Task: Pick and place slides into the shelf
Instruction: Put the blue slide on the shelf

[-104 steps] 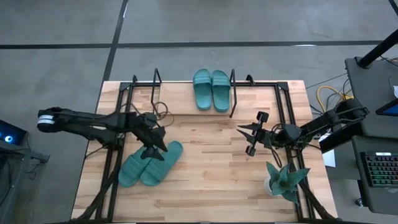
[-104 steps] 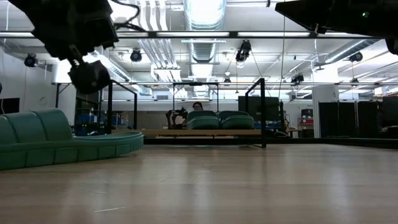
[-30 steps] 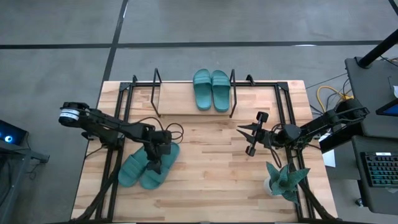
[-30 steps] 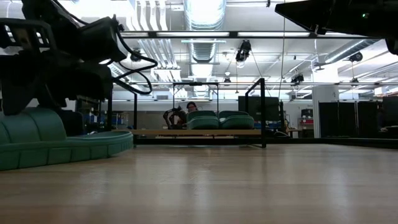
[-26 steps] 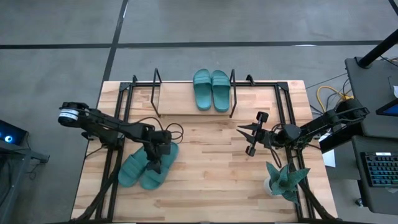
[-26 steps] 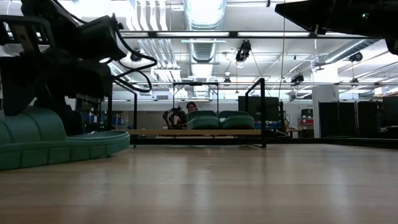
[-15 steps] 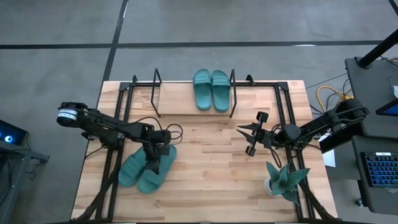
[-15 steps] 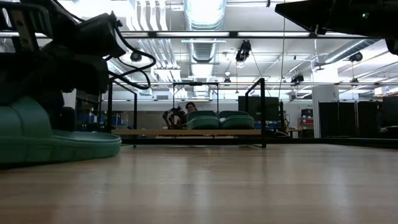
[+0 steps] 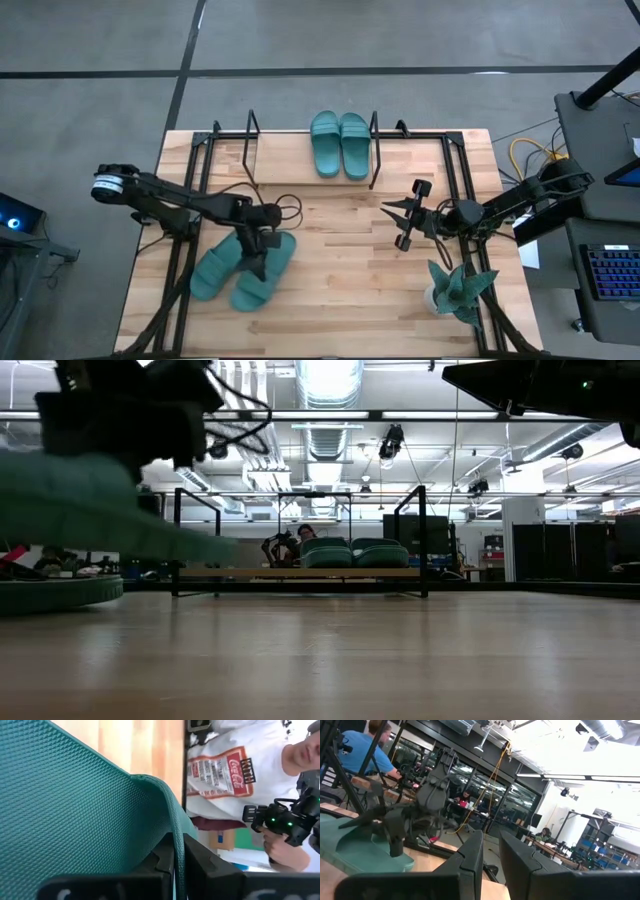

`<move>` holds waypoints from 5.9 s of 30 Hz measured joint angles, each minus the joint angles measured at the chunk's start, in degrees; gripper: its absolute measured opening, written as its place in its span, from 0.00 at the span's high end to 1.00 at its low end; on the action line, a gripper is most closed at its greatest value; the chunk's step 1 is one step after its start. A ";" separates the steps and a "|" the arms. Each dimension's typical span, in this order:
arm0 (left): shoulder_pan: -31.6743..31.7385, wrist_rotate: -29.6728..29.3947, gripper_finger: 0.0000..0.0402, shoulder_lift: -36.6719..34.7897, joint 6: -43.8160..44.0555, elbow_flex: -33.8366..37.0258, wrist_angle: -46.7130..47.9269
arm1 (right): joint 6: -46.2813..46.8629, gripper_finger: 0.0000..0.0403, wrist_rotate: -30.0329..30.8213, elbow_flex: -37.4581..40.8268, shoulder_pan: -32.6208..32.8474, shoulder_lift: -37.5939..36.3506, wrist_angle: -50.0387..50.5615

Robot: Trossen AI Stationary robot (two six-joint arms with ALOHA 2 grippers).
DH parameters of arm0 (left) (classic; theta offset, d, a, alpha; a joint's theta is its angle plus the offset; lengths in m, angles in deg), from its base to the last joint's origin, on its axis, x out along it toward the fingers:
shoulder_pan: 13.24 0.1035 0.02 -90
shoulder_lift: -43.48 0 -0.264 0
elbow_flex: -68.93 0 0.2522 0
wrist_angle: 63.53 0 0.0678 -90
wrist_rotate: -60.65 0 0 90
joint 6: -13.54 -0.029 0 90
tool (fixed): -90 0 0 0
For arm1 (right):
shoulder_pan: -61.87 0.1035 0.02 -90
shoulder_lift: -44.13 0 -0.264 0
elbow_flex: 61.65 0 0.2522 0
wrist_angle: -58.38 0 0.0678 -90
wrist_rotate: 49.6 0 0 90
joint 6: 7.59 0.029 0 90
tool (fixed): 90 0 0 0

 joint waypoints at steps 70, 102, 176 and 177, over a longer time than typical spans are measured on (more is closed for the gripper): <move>8.76 -0.29 1.00 -0.13 -11.71 -10.93 -0.06 | -36.60 0.44 14.14 -49.31 0.01 40.33 53.27; 8.74 2.28 1.00 -0.20 -11.66 -10.93 -0.11 | -28.14 0.84 11.70 -50.53 -1.22 40.94 53.81; 1.79 -56.73 0.60 -29.83 -45.44 -17.74 19.49 | 3.86 0.84 15.06 -40.34 -11.90 20.21 67.13; 1.01 -56.93 0.60 -29.18 -46.87 -18.08 19.49 | 4.60 0.84 15.04 -39.61 -11.91 19.11 67.76</move>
